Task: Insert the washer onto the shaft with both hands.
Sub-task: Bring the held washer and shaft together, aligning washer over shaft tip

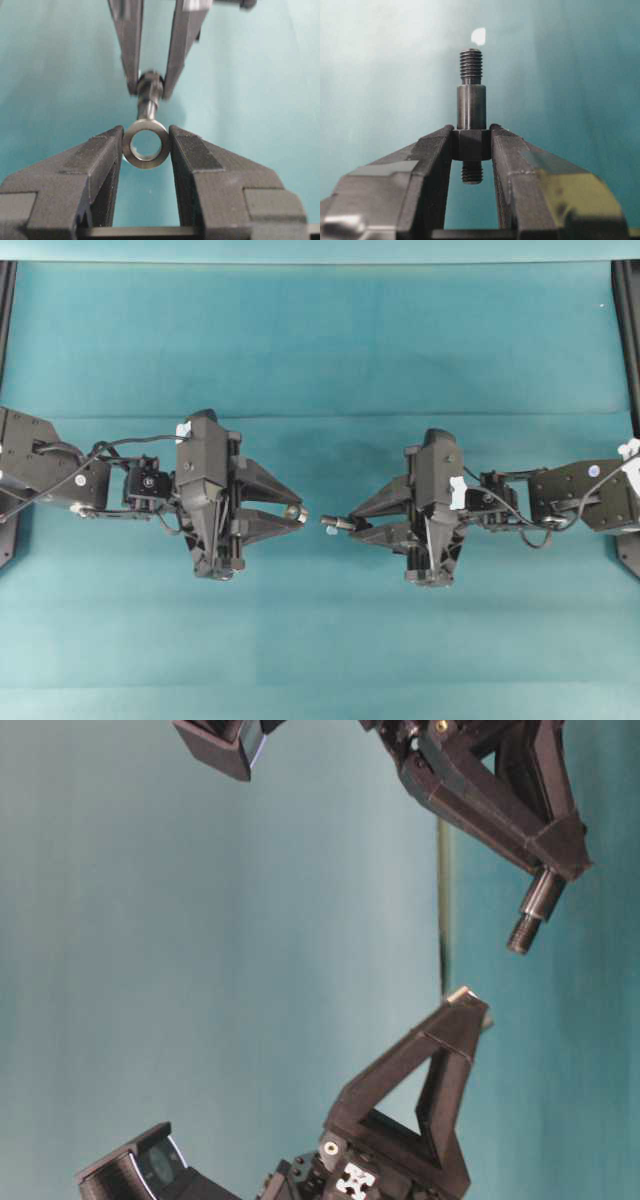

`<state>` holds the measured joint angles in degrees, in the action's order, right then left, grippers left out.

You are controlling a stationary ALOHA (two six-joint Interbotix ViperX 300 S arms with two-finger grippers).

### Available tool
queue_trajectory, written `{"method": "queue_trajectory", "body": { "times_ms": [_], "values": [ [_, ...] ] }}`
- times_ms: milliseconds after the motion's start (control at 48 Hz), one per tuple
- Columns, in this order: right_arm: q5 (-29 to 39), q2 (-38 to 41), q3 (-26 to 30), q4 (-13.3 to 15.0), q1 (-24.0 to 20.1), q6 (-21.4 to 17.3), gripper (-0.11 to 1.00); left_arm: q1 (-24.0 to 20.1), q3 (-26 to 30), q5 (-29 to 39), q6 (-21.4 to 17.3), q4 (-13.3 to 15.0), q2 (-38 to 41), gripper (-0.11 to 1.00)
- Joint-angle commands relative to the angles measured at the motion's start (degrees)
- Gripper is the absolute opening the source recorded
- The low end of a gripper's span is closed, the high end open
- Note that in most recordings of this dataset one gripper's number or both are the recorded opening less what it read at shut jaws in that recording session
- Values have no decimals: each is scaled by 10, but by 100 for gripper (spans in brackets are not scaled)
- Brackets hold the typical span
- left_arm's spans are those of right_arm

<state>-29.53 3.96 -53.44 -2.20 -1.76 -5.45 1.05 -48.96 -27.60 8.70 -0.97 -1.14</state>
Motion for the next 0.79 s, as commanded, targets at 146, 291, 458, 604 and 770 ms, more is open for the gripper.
{"method": "queue_trajectory", "body": {
  "times_ms": [146, 291, 458, 604, 770],
  "values": [
    [-33, 3, 12, -12, -3, -5, 0, -2, 16, -7, 1, 0, -1, 35],
    [-38, 3, 13, -15, -3, -5, 0, -1, 21, -7, 1, -1, 4, 35],
    [-40, 3, 14, -16, -3, -6, 0, -1, 28, -7, 1, 0, 11, 35],
    [-45, 4, 15, -15, -2, -6, 0, -1, 33, -7, 1, 0, 16, 35],
    [-61, 4, 16, -16, -2, -6, 0, -1, 34, -7, 1, 0, 18, 35]
  ]
}}
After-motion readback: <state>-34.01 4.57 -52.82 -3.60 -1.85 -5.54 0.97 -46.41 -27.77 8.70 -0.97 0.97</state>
